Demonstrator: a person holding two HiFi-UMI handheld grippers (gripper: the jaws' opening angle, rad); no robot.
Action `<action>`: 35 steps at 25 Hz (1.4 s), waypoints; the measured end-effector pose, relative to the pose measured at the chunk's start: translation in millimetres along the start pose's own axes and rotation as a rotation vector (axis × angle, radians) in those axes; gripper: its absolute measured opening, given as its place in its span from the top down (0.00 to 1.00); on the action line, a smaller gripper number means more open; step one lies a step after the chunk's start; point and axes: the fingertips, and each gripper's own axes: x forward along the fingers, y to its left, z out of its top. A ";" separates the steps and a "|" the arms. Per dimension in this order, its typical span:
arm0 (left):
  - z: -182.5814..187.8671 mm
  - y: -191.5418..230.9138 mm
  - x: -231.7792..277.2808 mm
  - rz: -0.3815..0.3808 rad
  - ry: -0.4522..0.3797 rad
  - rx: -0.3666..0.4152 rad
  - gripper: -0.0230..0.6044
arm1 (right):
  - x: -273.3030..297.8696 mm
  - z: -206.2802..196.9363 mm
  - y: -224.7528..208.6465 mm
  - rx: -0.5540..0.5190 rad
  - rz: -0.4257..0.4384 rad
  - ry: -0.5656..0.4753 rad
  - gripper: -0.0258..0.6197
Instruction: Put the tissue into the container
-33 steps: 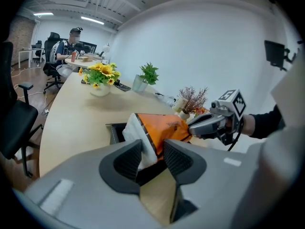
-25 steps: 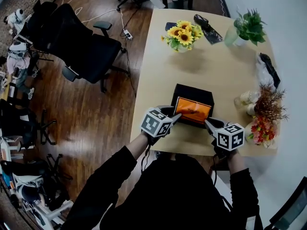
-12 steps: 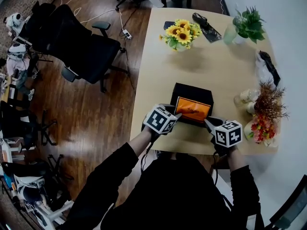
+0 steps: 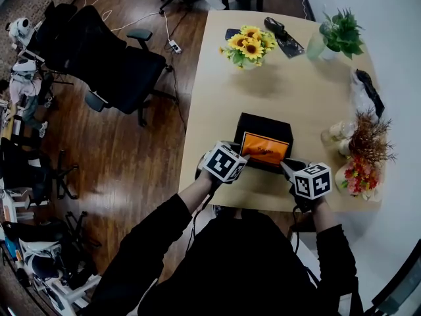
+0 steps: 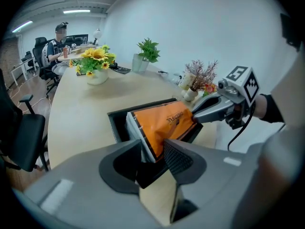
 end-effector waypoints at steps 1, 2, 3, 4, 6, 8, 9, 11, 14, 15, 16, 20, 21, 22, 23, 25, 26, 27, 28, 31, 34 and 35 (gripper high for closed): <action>0.2 0.5 -0.4 0.004 0.001 0.002 0.76 | 0.2 0.0 0.0 -0.001 0.000 0.001 0.91; 0.4 1.0 -0.9 0.007 0.003 0.002 0.76 | 0.2 0.2 0.0 -0.002 0.001 0.002 0.91; 0.3 1.1 -1.2 0.010 0.006 0.002 0.76 | 0.1 0.3 0.2 -0.003 0.001 0.002 0.91; 0.1 1.1 -1.5 0.013 0.009 0.003 0.76 | -0.1 0.4 0.5 -0.004 0.001 0.003 0.91; -0.5 1.5 -2.1 0.024 0.012 0.011 0.76 | 0.0 0.9 1.3 -0.011 -0.004 0.002 0.90; -0.8 2.0 -2.4 0.040 0.006 0.030 0.75 | -0.4 2.1 0.3 -0.026 -0.025 -0.011 0.89; -0.1 2.4 -2.6 0.052 -0.003 0.046 0.75 | -1.5 3.3 -1.5 -0.033 -0.041 -0.025 0.89; 4.6 5.6 -5.2 0.089 -0.039 0.089 0.75 | -5.2 6.3 -6.3 -0.028 -0.066 -0.059 0.86; 8.4 8.5 -13.2 0.112 -0.089 0.083 0.75 | -10.1 9.8 -11.6 0.009 -0.074 -0.093 0.85; 8.1 8.1 -16.1 0.109 -0.098 0.064 0.75 | -11.4 10.9 -12.4 0.017 -0.075 -0.101 0.85; 7.8 7.2 -18.7 0.104 -0.106 0.047 0.75 | -12.5 11.9 -12.6 0.022 -0.076 -0.108 0.85; 9.4 -0.8 -27.9 0.078 -0.149 0.019 0.75 | -16.6 14.3 -9.6 0.029 -0.078 -0.133 0.85; 11.5 -3.3 -30.8 0.068 -0.174 0.015 0.75 | -17.8 15.0 -8.1 0.031 -0.076 -0.142 0.85; 14.2 -5.9 -33.7 0.056 -0.208 0.008 0.75 | -19.5 16.1 -6.3 0.033 -0.073 -0.154 0.85; 17.3 -8.4 -37.1 0.042 -0.247 -0.002 0.75 | -21.8 17.9 -4.2 0.035 -0.069 -0.171 0.85; 23.5 -12.6 -46.0 0.019 -0.325 -0.029 0.75 | -28.8 24.1 0.7 0.038 -0.060 -0.217 0.85; 26.2 -13.8 -51.1 0.016 -0.356 -0.038 0.75 | -33.1 27.9 3.2 0.037 -0.056 -0.241 0.85; 28.3 -14.8 -56.1 0.018 -0.379 -0.042 0.75 | -37.6 31.8 5.6 0.037 -0.054 -0.264 0.85; 29.7 -15.7 -60.7 0.023 -0.394 -0.043 0.75 | -42.1 35.4 8.1 0.036 -0.053 -0.283 0.85; 33.4 -20.9 -75.6 0.033 -0.427 -0.030 0.75 | -55.4 45.3 17.6 0.030 -0.051 -0.331 0.85; 42.9 -33.7 -99.9 0.054 -0.485 0.029 0.75 | -74.0 61.0 36.7 0.003 -0.022 -0.404 0.85; 47.2 -39.9 -109.9 0.060 -0.513 0.059 0.75 | -81.4 66.8 44.1 -0.011 -0.014 -0.434 0.85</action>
